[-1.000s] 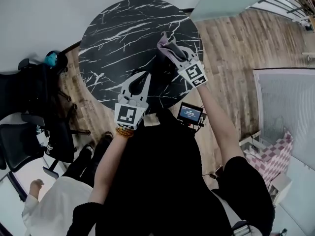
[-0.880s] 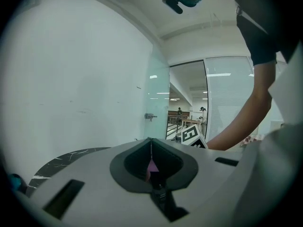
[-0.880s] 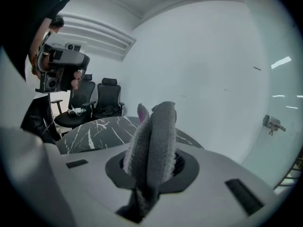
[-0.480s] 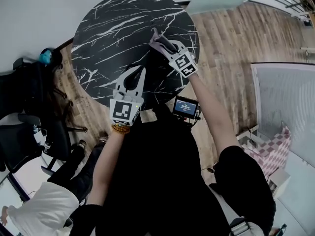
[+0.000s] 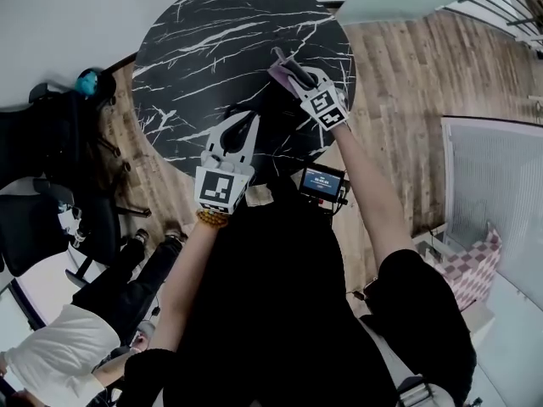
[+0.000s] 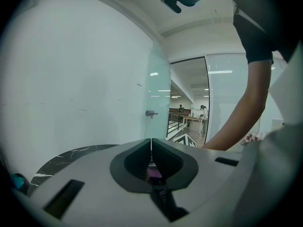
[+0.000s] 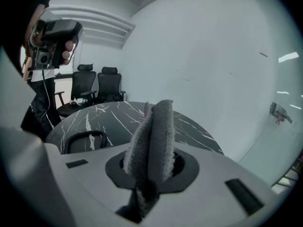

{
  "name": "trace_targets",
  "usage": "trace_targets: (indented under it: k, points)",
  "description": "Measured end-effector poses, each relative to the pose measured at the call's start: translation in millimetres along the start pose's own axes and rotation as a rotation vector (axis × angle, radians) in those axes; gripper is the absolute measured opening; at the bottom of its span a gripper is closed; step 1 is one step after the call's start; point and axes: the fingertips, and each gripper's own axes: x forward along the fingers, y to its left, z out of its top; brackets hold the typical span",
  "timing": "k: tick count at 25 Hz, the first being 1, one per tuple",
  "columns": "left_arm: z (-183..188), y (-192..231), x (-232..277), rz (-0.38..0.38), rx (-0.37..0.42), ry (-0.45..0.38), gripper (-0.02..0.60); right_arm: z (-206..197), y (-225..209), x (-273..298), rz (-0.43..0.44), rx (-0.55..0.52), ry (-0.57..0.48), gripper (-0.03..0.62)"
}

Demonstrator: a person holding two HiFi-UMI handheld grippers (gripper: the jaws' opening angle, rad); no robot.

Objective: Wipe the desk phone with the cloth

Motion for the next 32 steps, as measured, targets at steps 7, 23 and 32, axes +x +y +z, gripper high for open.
trace_targets:
  k: [7,23,32]
  points:
    - [0,1,2,0.004,0.000,0.002,0.017,-6,7,6,0.007,-0.121,0.067,0.063]
    - [-4,-2,2,0.019,-0.014,-0.003,0.017,-8,22,10,0.015,-0.292,0.097,0.063]
    - [-4,-3,4,0.019,-0.014,-0.005,0.017,-9,27,11,0.026,-0.274,0.103,0.063]
